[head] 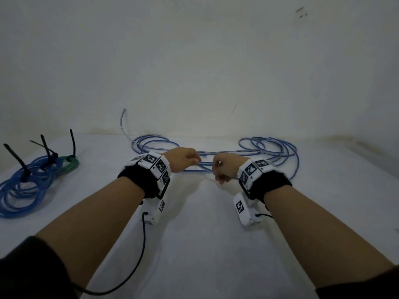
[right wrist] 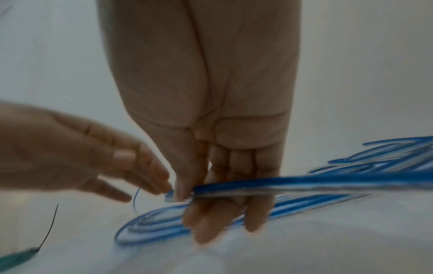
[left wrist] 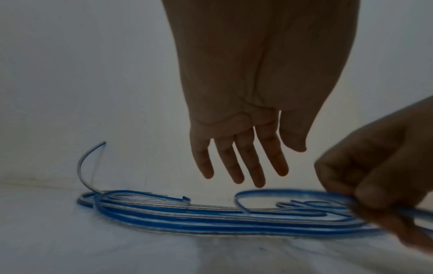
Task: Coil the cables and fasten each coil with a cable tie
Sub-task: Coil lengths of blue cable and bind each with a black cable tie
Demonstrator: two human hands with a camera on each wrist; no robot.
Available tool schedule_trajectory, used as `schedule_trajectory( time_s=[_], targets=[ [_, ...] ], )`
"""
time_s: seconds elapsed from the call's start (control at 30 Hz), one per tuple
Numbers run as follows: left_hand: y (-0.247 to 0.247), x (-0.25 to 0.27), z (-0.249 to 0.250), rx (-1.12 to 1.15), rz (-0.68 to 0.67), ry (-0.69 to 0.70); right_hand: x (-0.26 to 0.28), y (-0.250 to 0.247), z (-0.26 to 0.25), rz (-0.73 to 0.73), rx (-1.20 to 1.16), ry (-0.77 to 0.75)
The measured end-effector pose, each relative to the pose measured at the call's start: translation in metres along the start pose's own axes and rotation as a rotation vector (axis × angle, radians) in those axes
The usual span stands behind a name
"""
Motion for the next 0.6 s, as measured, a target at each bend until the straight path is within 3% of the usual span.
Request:
schedule_trajectory(
  time_s=[0.1,0.2,0.3,0.43,0.6],
  targets=[
    [-0.003,-0.004,-0.011,0.046,0.046,-0.025,-0.001,-0.032,-0.01,0.111,-0.161,-0.103],
    [-0.015,-0.009,-0.012,0.059,0.183,0.044,-0.001,-0.057,-0.02,0.206,-0.279,-0.188],
    [-0.024,-0.007,0.0,0.151,0.225,0.115,-0.002,-0.077,-0.022,0.378,-0.349,-0.239],
    [-0.027,0.001,0.005,0.543,0.167,0.007,0.0,-0.099,-0.021,0.671,-0.389,-0.288],
    [-0.034,0.013,0.007,0.759,0.122,-0.122,0.011,-0.116,-0.019,0.945,-0.419,-0.332]
  ],
)
Point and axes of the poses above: each hand's wrist, its own x-axis away from the middle knuckle, its own y-axis out of the palm, z = x × y, the point moved 9 cm from there along -x, towards the middle knuckle, and after that the axes turned 14 degrees about z, right-handed, at the moved point
